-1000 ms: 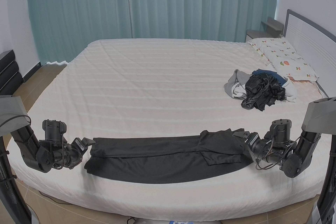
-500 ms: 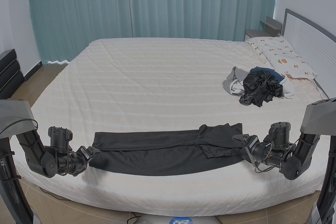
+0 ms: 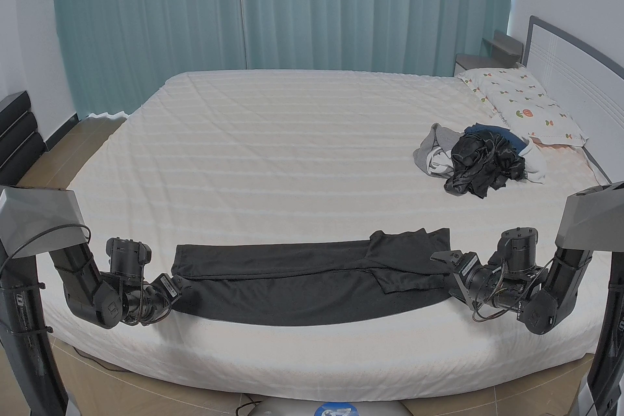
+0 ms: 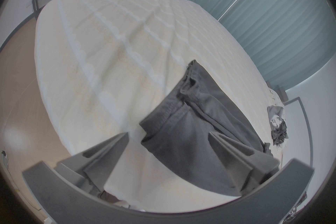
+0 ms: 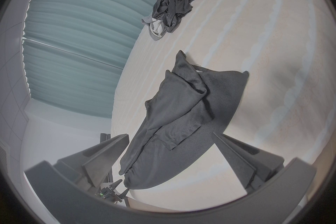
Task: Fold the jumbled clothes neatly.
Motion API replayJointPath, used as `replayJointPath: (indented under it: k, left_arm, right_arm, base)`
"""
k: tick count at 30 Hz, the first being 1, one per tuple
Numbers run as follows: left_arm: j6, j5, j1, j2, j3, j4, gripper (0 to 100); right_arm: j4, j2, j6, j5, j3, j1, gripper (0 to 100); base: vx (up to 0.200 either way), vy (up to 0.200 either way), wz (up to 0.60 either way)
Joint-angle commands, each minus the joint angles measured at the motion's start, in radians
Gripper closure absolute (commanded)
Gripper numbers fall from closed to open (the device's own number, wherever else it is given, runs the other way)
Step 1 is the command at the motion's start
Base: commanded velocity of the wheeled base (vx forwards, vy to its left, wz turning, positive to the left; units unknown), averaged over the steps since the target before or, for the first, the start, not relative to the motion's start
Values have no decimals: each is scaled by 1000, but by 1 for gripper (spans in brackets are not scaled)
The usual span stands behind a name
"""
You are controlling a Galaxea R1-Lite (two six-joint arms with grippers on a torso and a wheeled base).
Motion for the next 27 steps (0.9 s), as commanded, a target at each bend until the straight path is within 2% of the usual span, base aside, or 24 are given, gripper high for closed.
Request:
replayJointPath:
  k: [1,4,5,13,23,24,27]
  left_arm:
    - [-1,29,-7,50,-30,0,100]
    - [-1,53,-14,60,-33,0,100]
    - [-4,93,-14,64,-33,2,100]
    - [-10,171,-14,56,10,2,100]
    - [-20,173,-16,48,23,2,100]
    - [-23,171,-16,47,25,2,0]
    - [-36,162,-14,36,25,2,0]
  right_arm:
    - [0,13,-1,-1,-1,5,0]
    - [0,13,-1,-1,1,5,0]
    - [0,16,-1,-1,1,5,0]
    - [1,7,-3,-1,4,14,0]
    - [6,13,-1,-7,-1,54,0]
    - [9,16,0,-16,-4,71,0]
    - [20,35,0,-50,-31,101,0]
  base:
    - [0,0,0]
    - [0,0,0]
    - [0,0,0]
    - [0,0,0]
    - [0,0,0]
    - [0,0,0]
    - [0,0,0]
